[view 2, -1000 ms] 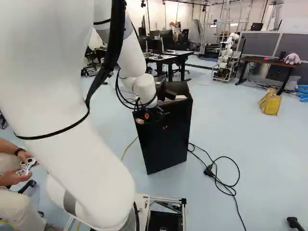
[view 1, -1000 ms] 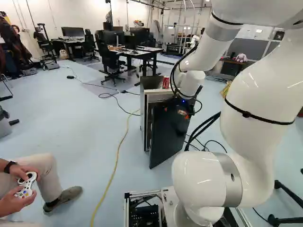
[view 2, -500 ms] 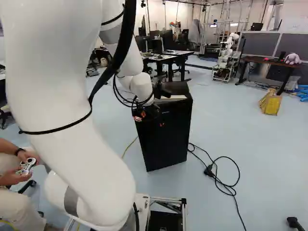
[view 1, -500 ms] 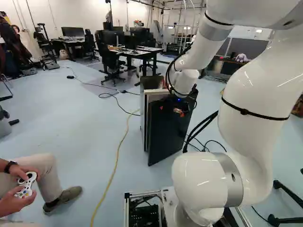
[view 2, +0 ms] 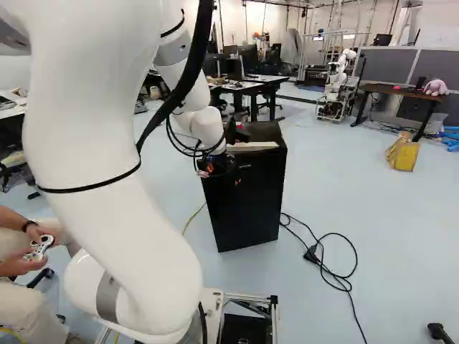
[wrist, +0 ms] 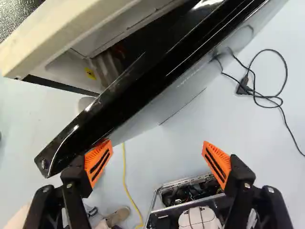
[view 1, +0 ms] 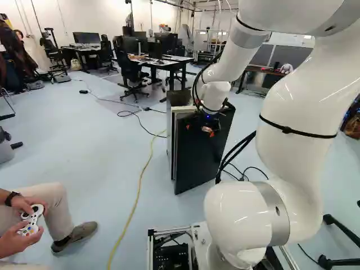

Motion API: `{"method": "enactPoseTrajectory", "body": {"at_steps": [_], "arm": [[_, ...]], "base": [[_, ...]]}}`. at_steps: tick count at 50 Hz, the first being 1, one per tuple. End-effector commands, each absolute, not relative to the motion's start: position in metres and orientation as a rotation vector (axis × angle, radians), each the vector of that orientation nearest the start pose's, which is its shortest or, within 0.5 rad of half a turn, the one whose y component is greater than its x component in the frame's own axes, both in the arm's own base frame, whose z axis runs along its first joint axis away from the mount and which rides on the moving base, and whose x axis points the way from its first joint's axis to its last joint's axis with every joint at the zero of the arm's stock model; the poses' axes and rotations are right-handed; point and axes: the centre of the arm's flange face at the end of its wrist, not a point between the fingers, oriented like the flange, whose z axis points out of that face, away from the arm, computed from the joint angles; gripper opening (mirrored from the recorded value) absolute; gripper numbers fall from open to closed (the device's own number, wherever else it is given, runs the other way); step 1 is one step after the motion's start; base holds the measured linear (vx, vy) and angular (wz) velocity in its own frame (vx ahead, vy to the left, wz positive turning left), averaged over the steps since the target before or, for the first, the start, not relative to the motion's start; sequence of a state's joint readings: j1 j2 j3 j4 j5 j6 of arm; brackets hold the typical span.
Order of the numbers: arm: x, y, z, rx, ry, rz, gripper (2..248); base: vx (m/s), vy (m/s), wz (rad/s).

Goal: Grab a drink from the fridge

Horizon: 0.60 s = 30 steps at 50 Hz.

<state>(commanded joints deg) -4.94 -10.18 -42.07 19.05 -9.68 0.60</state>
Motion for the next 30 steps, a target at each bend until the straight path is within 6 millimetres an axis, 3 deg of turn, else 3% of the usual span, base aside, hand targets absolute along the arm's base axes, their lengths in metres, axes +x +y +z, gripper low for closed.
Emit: {"method": "enactPoseTrajectory", "body": {"at_steps": [30], "arm": [[0.478,-0.023,0.382,-2.918,0.569,-0.595,247]], "base": [[0.000,0.000,0.000]]}}
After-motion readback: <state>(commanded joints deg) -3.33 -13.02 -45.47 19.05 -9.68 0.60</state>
